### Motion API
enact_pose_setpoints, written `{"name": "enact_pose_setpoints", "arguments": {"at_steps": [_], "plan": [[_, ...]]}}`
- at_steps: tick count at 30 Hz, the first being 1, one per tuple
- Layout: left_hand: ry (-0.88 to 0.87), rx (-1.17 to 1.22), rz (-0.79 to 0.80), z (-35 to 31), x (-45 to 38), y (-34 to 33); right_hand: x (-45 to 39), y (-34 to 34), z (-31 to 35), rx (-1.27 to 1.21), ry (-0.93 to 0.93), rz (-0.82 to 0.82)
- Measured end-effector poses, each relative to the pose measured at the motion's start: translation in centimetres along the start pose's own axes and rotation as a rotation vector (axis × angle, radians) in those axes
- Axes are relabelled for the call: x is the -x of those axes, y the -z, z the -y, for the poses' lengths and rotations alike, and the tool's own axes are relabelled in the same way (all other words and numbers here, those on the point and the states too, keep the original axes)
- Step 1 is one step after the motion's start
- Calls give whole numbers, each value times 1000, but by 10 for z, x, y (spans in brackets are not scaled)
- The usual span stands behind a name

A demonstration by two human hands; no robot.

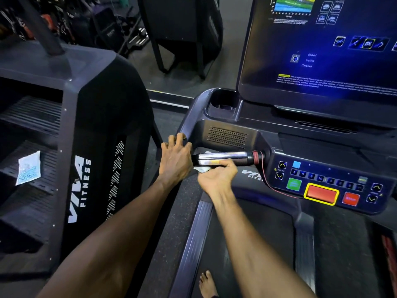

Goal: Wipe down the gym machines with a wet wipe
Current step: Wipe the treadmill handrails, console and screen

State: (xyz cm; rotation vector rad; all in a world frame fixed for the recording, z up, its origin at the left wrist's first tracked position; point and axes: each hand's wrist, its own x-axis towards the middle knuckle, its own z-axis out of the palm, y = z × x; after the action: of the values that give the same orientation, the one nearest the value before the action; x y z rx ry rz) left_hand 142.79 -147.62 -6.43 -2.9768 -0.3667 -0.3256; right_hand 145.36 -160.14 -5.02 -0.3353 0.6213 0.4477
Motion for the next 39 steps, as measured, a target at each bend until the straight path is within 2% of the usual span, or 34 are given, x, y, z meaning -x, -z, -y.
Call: {"name": "enact_pose_setpoints", "arguments": {"at_steps": [7, 14, 18, 20, 23, 24, 26, 28, 30, 31, 32, 36, 39], "plan": [[-32, -39, 9, -4, 1, 3, -5, -1, -15, 185, -103, -98], [-42, -65, 55, -4, 1, 7, -32, 44, 33, 351, 112, -370], [-43, -83, 83, -4, 4, 9, 10, 27, 42, 553, 177, -306], [-44, -85, 109, -3, 5, 9, 24, 14, 48, 839, 445, -314], [-35, -77, 139, -3, 6, 10, 31, 4, 70, 1471, 1037, -331], [-30, -80, 152, -3, 6, 10, 26, 7, 76, 1656, 1141, -302], [-26, -86, 165, -4, 7, 12, 16, 14, 77, 1936, 1093, -202], [-22, -73, 169, -5, 6, 13, 13, 16, 63, 2276, 962, 57], [-19, -58, 160, -5, 6, 13, 15, 15, 45, 2489, 892, 344], [-19, -41, 153, -4, 5, 12, 15, 11, 41, 2484, 902, 403], [-15, -23, 141, -4, 5, 11, 14, 7, 41, 2424, 905, 393], [-9, 17, 101, -2, -4, 8, 0, -30, 75, 2084, 919, 135], [15, 61, 126, -4, -21, 14, -17, -57, 121, 2126, 1017, 76]]}}
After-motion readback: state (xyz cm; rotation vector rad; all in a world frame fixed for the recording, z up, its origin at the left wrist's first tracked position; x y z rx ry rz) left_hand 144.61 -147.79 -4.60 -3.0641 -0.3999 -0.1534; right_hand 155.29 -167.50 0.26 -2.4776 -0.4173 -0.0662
